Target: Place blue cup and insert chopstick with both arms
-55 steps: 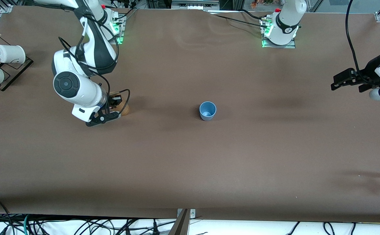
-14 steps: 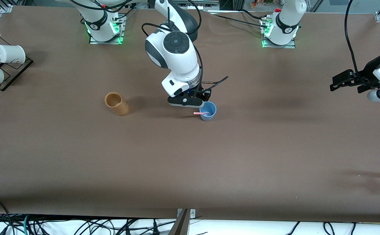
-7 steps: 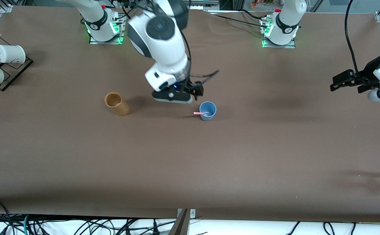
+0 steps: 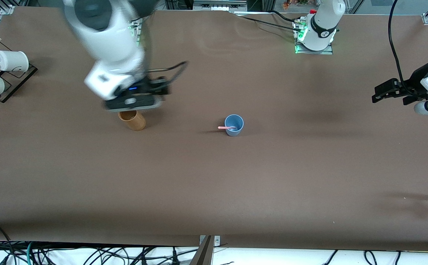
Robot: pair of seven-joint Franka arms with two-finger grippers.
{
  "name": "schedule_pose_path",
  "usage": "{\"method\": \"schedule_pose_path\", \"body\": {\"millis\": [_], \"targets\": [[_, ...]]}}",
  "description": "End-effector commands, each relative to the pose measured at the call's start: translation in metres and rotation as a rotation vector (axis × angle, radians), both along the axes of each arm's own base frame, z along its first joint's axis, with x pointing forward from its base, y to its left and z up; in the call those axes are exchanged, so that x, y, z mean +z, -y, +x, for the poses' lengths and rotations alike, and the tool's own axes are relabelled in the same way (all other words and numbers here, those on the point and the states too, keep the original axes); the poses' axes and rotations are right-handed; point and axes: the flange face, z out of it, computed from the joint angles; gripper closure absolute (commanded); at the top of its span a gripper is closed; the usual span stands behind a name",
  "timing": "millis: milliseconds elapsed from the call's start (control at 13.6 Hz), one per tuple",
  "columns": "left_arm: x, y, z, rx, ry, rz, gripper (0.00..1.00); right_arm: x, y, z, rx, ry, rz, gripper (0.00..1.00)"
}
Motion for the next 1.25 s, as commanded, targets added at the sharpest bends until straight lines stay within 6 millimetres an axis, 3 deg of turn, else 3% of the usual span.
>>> {"method": "schedule_pose_path", "body": {"millis": [0, 74, 147, 221, 368, 662, 735, 1176], "targets": [[0.002, -0.001, -0.002, -0.023, 0.011, 0.012, 0.00, 0.012, 0.082, 0.008, -0.008, -0.047, 0.002, 0.00], [0.002, -0.001, -0.002, -0.025, 0.010, 0.012, 0.00, 0.007, 0.127, 0.017, -0.068, -0.050, 0.019, 0.00], [0.002, -0.001, -0.002, -0.025, 0.010, 0.012, 0.00, 0.012, 0.154, 0.021, -0.078, -0.030, 0.066, 0.00], [0.002, 0.000, -0.002, -0.026, 0.011, 0.012, 0.00, 0.008, 0.173, 0.020, -0.060, -0.045, 0.080, 0.00], [0.002, 0.000, -0.002, -0.026, 0.011, 0.012, 0.00, 0.029, 0.211, 0.014, -0.093, -0.010, 0.093, 0.00], [0.002, 0.000, -0.002, -0.026, 0.010, 0.012, 0.00, 0.023, 0.237, -0.038, -0.129, 0.031, 0.077, 0.00], [0.001, 0.000, -0.001, -0.026, 0.008, 0.012, 0.00, 0.014, 0.241, -0.037, -0.129, 0.039, 0.078, 0.00], [0.002, -0.001, -0.002, -0.025, 0.011, 0.012, 0.00, 0.010, 0.239, -0.034, -0.126, 0.006, 0.071, 0.00]]}}
